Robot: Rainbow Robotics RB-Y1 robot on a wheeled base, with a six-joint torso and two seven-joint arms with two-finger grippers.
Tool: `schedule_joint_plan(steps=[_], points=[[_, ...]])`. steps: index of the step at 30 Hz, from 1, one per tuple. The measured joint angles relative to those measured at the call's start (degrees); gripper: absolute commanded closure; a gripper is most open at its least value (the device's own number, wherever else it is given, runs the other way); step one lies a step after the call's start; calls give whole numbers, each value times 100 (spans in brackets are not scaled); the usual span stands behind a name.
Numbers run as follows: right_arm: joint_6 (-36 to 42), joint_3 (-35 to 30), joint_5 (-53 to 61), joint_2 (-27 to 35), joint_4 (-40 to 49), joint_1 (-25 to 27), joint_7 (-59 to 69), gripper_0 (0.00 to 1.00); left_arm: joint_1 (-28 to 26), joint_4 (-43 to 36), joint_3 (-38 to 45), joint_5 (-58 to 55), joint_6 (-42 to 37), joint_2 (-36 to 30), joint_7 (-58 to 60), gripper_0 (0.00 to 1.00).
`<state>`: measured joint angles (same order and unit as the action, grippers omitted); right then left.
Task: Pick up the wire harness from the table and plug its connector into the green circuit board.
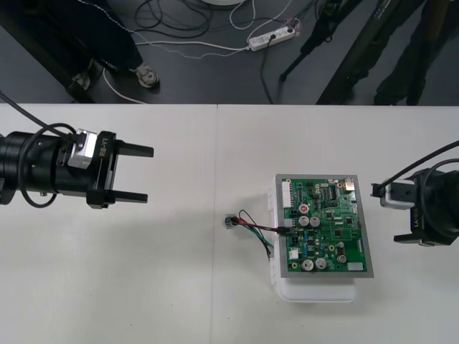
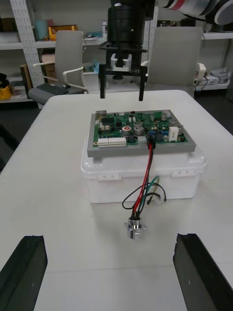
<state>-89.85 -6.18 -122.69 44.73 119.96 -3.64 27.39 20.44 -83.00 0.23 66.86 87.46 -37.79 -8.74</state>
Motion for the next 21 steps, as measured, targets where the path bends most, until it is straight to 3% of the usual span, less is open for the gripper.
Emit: schedule_joint_plan(steps=[6, 13, 21], points=[[0, -45, 1033, 91, -99, -133, 0, 0, -76, -353, 410, 1, 8, -27, 487, 23], [0, -95, 2671, 172, -911, -394, 0, 0, -190, -932, 718, 7, 33, -199, 1559, 23], [4, -264, 3852, 450, -961, -512, -1, 0, -393, -1433, 997, 17, 36, -304, 1617, 23]])
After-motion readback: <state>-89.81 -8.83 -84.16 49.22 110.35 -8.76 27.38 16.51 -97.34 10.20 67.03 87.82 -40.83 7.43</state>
